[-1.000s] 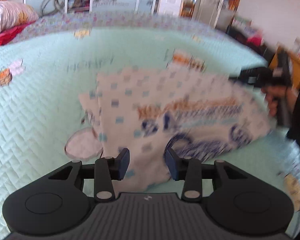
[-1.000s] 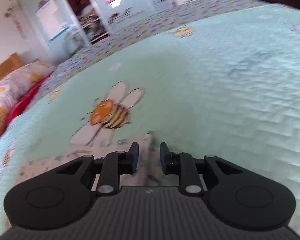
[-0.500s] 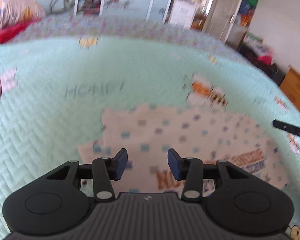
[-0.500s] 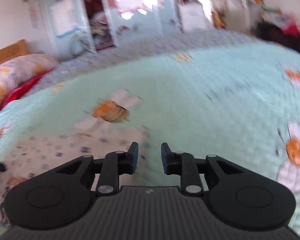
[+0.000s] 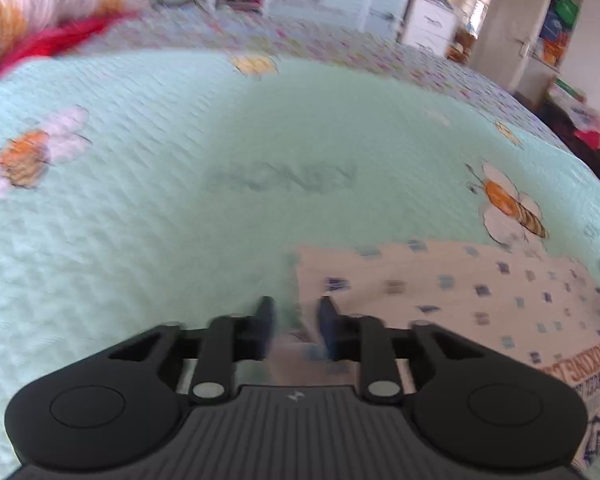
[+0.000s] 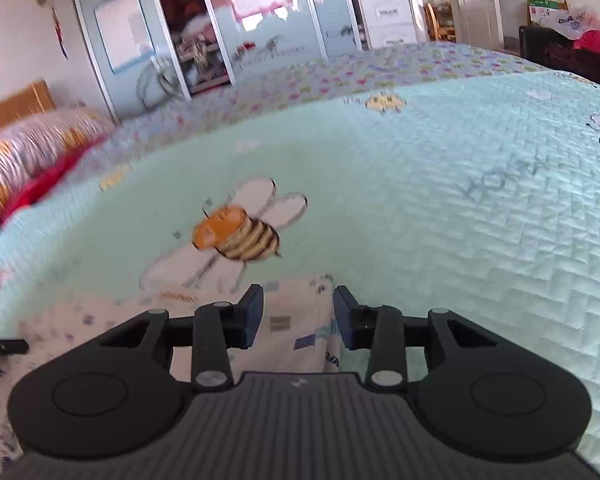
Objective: Fold clothes
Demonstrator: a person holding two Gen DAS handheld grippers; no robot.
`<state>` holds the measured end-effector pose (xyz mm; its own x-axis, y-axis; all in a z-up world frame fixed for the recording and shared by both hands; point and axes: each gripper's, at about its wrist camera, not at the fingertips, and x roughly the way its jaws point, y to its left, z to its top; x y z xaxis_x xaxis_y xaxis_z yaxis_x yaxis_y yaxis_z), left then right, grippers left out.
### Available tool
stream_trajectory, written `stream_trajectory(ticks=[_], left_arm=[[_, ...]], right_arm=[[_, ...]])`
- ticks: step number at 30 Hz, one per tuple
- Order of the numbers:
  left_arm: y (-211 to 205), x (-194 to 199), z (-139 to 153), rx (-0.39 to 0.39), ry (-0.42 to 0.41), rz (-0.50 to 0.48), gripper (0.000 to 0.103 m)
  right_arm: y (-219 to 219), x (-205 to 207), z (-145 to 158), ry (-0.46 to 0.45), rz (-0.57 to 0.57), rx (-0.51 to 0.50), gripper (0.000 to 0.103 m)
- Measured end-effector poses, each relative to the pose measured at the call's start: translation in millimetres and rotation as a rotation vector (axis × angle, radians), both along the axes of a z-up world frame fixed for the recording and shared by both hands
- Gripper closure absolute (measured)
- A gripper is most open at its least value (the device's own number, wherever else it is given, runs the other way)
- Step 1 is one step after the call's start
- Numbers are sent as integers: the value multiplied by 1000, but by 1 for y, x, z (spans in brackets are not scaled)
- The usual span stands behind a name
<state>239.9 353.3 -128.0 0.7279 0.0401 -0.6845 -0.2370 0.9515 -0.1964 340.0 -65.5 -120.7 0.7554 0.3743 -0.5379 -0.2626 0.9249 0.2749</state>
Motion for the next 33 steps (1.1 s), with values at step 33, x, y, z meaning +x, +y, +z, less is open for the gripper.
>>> stream_trajectory(ticks=[33], left_arm=[[-110, -118, 7, 220, -78, -173, 44]], right_arm=[[69, -195, 10, -135, 248, -247, 27]])
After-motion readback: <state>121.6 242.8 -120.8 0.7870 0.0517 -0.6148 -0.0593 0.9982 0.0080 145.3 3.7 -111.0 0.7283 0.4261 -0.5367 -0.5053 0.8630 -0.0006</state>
